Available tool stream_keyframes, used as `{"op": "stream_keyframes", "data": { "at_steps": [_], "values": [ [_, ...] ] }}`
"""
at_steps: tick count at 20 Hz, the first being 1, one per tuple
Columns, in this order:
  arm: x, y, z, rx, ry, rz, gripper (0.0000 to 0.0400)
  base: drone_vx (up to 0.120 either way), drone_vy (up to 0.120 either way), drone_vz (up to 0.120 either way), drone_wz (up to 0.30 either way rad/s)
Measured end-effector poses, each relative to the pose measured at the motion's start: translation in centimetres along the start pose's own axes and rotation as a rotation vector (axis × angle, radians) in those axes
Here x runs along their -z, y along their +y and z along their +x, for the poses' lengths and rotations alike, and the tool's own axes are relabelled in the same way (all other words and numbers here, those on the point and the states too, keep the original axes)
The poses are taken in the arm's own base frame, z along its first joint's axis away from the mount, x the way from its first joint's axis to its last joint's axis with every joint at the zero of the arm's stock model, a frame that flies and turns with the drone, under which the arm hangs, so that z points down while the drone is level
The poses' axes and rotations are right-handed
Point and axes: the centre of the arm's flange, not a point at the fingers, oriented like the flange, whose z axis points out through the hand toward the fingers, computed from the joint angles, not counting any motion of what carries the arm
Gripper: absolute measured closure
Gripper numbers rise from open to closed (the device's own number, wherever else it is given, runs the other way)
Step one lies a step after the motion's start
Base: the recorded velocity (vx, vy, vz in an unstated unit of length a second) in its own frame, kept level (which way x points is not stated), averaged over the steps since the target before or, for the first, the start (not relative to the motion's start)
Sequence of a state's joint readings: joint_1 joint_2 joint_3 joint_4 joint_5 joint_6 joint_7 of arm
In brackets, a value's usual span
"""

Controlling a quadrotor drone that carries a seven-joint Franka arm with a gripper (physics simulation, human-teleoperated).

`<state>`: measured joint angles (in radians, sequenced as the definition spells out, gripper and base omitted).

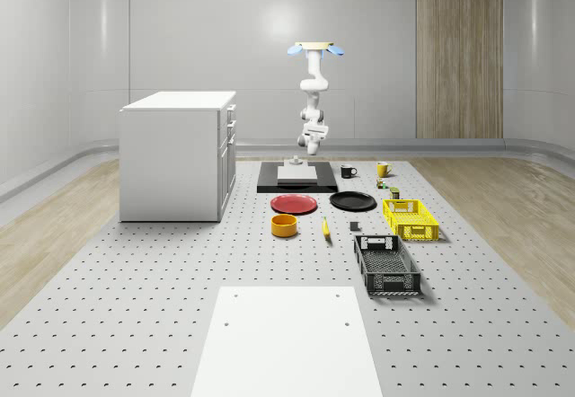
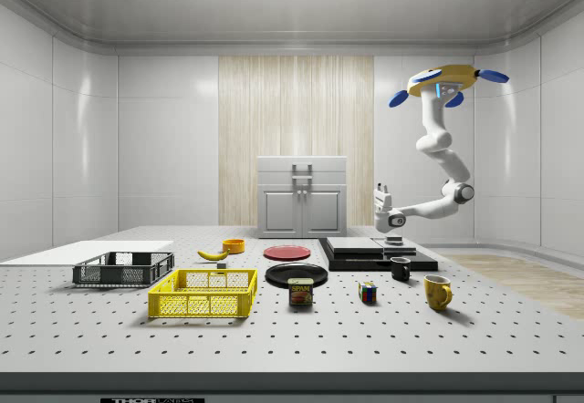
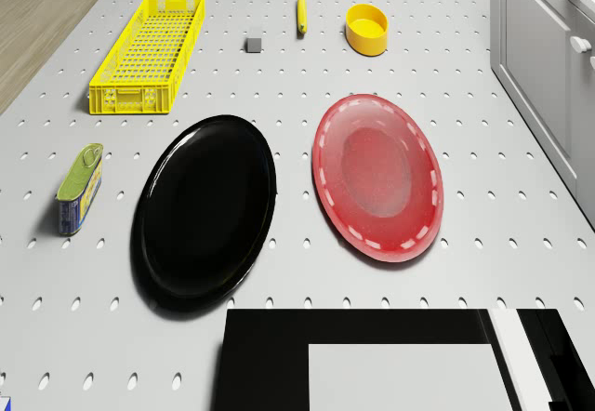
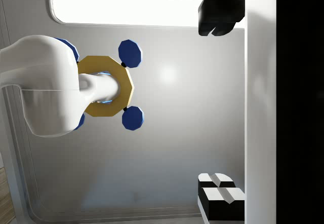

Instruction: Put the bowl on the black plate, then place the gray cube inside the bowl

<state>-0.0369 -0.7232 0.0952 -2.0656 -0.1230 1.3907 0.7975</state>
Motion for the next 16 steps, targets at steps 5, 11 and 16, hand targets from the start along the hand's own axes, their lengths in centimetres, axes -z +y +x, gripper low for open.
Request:
{"op": "stream_keyframes", "data": {
  "at_steps": [5, 11, 16],
  "values": [
    [-0.3, -1.6, -1.7, 0.005, 0.17, -0.166, 0.0, 0.12, 0.0, 0.0, 0.0],
    [-3.7, -5.3, -5.5, 0.017, 0.63, -0.623, 0.0, 0.12, 0.0, -0.053, 0.0],
    [-11.6, -6.7, -7.1, 0.033, 1.223, -1.219, 0.0, 0.12, 0.0, -0.12, 0.0]
  ]
}}
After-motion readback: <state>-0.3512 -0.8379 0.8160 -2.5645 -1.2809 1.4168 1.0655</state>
